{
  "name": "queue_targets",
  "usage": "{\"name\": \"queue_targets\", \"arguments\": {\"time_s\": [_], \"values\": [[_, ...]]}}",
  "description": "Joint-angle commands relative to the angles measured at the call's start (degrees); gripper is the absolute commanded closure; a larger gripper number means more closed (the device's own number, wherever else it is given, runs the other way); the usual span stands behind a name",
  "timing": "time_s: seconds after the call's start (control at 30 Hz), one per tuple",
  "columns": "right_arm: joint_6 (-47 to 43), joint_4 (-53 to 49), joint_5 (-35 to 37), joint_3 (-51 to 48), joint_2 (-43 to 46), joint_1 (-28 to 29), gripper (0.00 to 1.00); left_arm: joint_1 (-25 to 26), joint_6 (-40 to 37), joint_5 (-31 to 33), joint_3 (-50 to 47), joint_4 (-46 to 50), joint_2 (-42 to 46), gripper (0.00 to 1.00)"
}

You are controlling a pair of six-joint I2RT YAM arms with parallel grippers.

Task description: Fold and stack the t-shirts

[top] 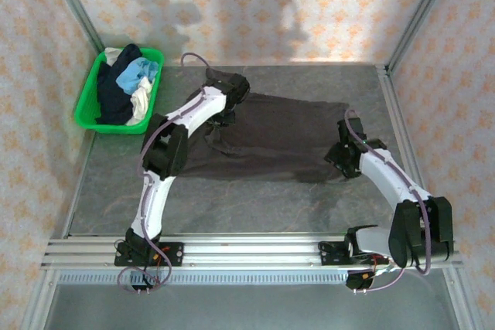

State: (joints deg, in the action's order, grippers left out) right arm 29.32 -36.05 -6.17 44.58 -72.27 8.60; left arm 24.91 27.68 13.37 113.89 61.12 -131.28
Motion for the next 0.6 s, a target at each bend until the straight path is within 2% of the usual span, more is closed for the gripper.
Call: {"name": "queue_targets", "arguments": {"time_s": [0.0, 0.17, 0.23, 0.33, 0.43, 0.57], "values": [[0.49, 3.9, -0.07, -0.3, 1.85, 5.55, 0.39, -0.68, -1.27, 3.92, 6.26, 6.51, -1.66, 0.52], [-3.49, 15.33, 0.31, 0.8, 0.56, 19.2, 0.38, -2.96, -2.23, 1.28, 12.22, 7.89, 0.77, 0.31], [-5.66, 19.6, 0.43, 2.37, -2.24, 24.02, 0.38, -5.37, -1.56, -1.31, 10.36, 7.04, 4.27, 0.28], [-8.66, 22.11, 1.24, 8.57, -10.18, 30.33, 0.39, -10.29, -0.87, -5.12, -2.34, 0.38, 14.49, 0.25], [-11.48, 21.89, 2.77, 18.09, -20.51, 35.99, 0.4, -16.01, 0.58, -10.51, -19.59, -7.83, 26.36, 0.21], [-13.29, 17.96, 4.14, 34.04, -35.42, 40.9, 0.39, -21.86, 2.63, -16.52, -39.92, -16.82, 36.3, 0.22]]}}
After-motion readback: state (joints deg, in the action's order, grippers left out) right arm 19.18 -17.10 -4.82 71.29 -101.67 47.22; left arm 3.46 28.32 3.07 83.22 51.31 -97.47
